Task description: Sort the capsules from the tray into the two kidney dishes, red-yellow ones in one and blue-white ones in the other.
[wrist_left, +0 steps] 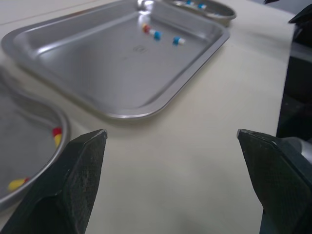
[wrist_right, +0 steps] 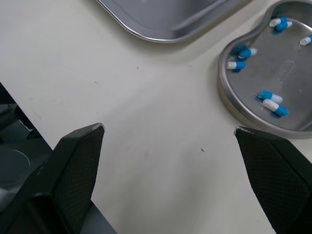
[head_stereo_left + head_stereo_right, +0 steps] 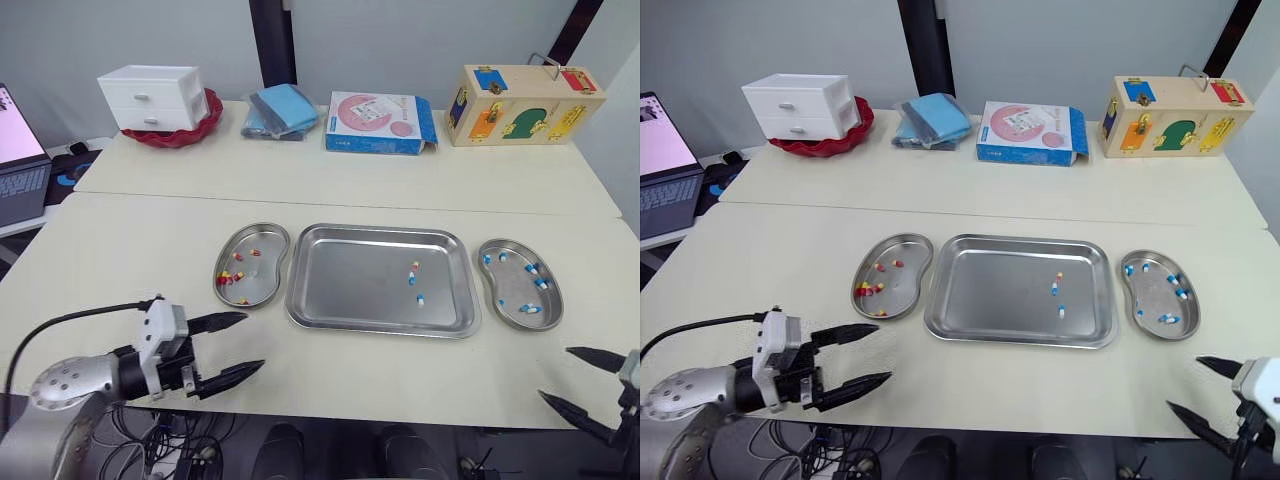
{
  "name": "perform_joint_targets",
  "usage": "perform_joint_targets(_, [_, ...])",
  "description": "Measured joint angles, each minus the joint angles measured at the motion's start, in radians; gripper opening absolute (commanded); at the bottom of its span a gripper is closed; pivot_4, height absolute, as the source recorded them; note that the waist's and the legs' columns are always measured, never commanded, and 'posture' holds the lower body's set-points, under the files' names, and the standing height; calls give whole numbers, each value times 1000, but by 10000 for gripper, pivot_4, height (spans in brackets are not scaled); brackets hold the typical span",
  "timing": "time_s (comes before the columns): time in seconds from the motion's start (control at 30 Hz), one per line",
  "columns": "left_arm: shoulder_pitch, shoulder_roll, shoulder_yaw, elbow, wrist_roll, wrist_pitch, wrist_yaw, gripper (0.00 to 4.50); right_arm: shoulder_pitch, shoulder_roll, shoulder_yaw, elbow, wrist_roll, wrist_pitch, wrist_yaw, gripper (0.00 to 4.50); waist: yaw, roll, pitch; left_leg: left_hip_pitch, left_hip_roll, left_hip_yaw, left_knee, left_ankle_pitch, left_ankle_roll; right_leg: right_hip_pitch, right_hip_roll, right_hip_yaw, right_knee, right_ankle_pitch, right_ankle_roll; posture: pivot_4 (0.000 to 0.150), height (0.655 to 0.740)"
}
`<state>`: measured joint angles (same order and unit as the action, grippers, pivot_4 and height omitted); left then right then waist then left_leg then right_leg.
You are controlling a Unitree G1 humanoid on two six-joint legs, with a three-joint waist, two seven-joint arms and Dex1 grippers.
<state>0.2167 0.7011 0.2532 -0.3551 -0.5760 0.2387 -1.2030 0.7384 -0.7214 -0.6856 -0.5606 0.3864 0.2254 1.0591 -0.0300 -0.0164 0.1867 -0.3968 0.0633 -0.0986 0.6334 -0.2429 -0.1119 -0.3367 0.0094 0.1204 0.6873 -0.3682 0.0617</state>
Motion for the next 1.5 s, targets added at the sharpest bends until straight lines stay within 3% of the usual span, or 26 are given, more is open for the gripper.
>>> perform_joint_targets(0.27, [-56,-29,-64,93,35,-146,-65,44232,19,26,41,-204,71,125,-75,45000,-2,1,-1,0,0,0,0,0,0,0,0,0,0,0,0,1500,7302])
perform_joint_targets(0.53, [-62,-48,-73,126,35,-221,-80,44232,-180,51,235,-344,107,366,-350,45000,-2,1,-1,0,0,-1,0,0,0,0,0,0,1,0,0,1500,7302])
perform_joint_targets(0.63, [-58,-48,-74,134,35,-234,-93,45000,-265,71,332,-347,99,451,-454,39455,-2,1,-1,0,0,-2,0,0,0,0,0,-1,2,0,0,1500,7302])
perform_joint_targets(0.8, [-60,-49,-80,147,36,-260,-98,45000,-381,78,464,-334,59,535,-566,23247,-2,1,-1,0,0,-2,0,0,0,0,0,-1,2,0,0,1500,7302])
perform_joint_targets(1.17, [-71,-59,-113,175,50,-303,-99,45000,-867,192,727,-185,-29,961,-829,23247,-3,1,-1,-3,0,-2,0,0,0,-7,1,-1,8,0,-1,1500,7302])
perform_joint_targets(1.5, [-73,-63,-132,176,51,-319,-94,45000,-958,233,798,-118,-47,1088,-860,23247,-4,1,-1,-3,0,-2,0,0,0,-9,1,-1,9,0,-2,1500,7302])
